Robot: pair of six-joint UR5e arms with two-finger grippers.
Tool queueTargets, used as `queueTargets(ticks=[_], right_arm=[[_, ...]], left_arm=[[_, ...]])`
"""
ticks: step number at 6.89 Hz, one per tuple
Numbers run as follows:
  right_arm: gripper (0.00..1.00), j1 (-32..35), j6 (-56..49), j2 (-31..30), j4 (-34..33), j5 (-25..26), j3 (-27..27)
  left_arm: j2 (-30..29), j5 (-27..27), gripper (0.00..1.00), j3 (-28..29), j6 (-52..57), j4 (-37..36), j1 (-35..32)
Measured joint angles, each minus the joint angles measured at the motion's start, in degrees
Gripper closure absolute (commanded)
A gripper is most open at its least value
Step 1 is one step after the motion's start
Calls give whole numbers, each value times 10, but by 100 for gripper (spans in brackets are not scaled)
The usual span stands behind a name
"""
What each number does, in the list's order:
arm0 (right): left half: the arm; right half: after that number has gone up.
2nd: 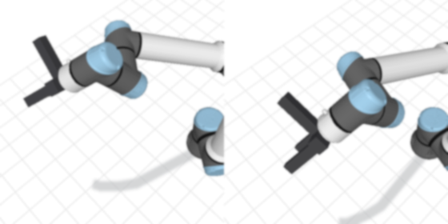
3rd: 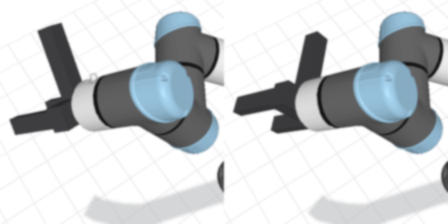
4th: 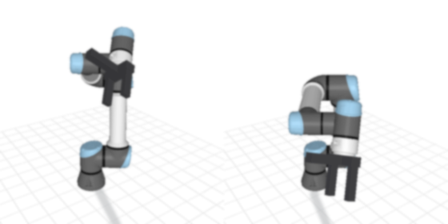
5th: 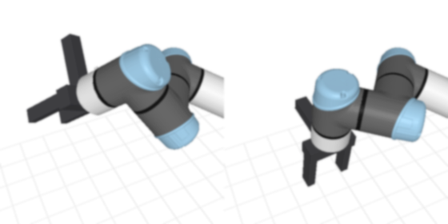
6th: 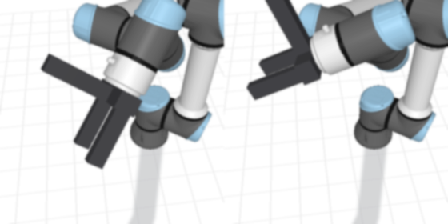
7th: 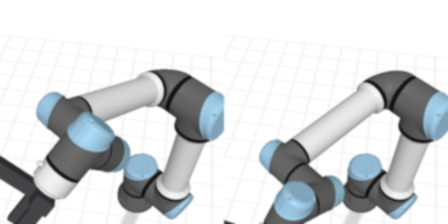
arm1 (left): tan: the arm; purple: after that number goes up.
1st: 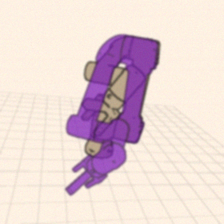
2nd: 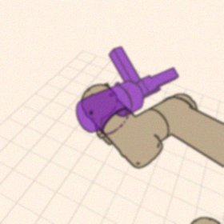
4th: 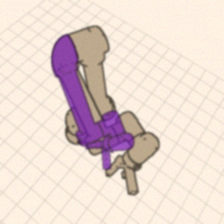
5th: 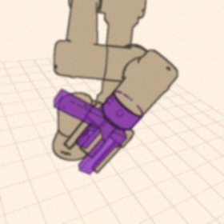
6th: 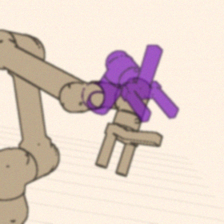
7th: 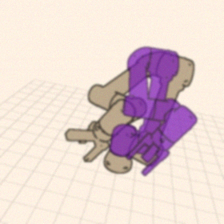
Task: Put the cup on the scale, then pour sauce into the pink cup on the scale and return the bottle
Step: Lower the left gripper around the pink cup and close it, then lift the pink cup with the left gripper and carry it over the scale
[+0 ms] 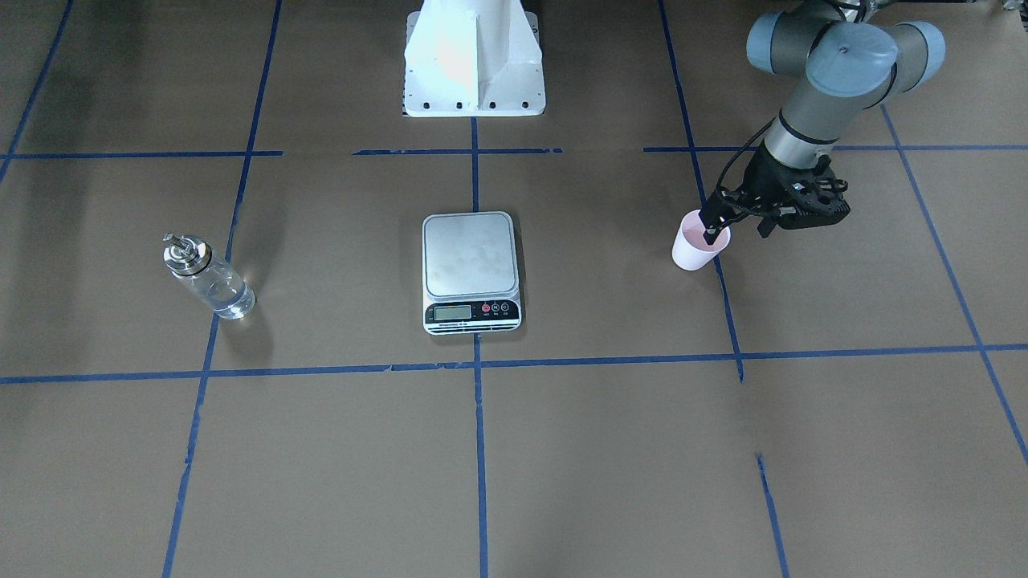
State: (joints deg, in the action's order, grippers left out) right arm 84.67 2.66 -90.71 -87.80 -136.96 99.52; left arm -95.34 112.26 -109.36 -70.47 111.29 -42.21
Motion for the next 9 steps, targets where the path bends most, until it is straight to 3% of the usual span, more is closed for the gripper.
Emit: queueTargets(ticks=[6, 8, 9], right_arm=[[0, 11, 1, -1, 0, -3, 4], [0, 14, 1, 0, -1, -3, 4], [0, 15, 1, 1, -1, -4, 4]], left_arm=[[18, 0, 1, -4, 0, 1, 21], [17, -1, 19, 1, 1, 1, 31], [15, -1, 39, 3, 1, 1, 33]])
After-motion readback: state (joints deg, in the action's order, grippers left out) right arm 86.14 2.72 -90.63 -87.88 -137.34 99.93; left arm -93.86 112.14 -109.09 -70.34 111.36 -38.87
